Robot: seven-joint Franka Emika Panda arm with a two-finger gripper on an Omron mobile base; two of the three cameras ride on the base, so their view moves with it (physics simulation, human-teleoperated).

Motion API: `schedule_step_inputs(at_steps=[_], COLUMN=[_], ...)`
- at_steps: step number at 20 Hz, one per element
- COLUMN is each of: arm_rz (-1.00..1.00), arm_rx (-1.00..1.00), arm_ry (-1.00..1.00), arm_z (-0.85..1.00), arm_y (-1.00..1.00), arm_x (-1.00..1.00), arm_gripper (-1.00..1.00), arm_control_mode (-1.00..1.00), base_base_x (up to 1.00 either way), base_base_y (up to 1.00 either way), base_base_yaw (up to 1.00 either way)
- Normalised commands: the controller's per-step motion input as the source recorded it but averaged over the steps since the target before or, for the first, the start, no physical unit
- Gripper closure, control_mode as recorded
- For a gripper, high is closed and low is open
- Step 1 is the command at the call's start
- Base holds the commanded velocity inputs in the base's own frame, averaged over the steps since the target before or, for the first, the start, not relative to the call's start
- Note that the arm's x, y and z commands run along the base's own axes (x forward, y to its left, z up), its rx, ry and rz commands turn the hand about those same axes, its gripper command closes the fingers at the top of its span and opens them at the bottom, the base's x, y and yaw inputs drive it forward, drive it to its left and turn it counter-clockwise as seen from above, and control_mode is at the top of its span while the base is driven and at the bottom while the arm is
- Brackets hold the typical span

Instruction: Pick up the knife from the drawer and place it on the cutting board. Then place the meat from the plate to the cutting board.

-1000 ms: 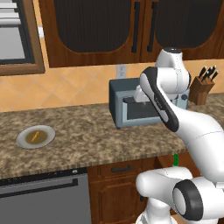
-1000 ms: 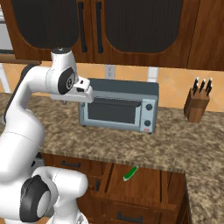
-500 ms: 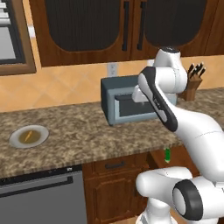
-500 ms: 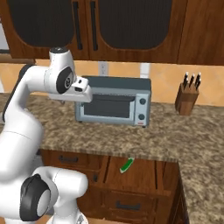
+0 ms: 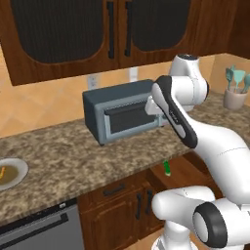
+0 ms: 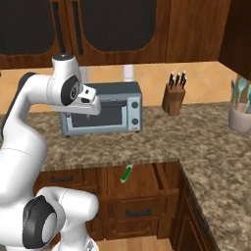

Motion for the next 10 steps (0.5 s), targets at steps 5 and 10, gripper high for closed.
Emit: schedule_step_inputs(at_steps=[5, 10], arm_rz=[0.0, 0.0], arm_rx=[0.0, 0.0], arm_ry=[0.0, 0.0], arm_z=[0.0, 0.0], arm_y=[0.0, 0.0], arm_x=[0.0, 0.0], arm_gripper=[-1.0, -1.0], arm_control_mode=[1.0, 1.0], base_base_x=[-0.07, 0.05], base_base_y=[0.65, 0.48], base_base_yaw=[-0.39, -0.11])
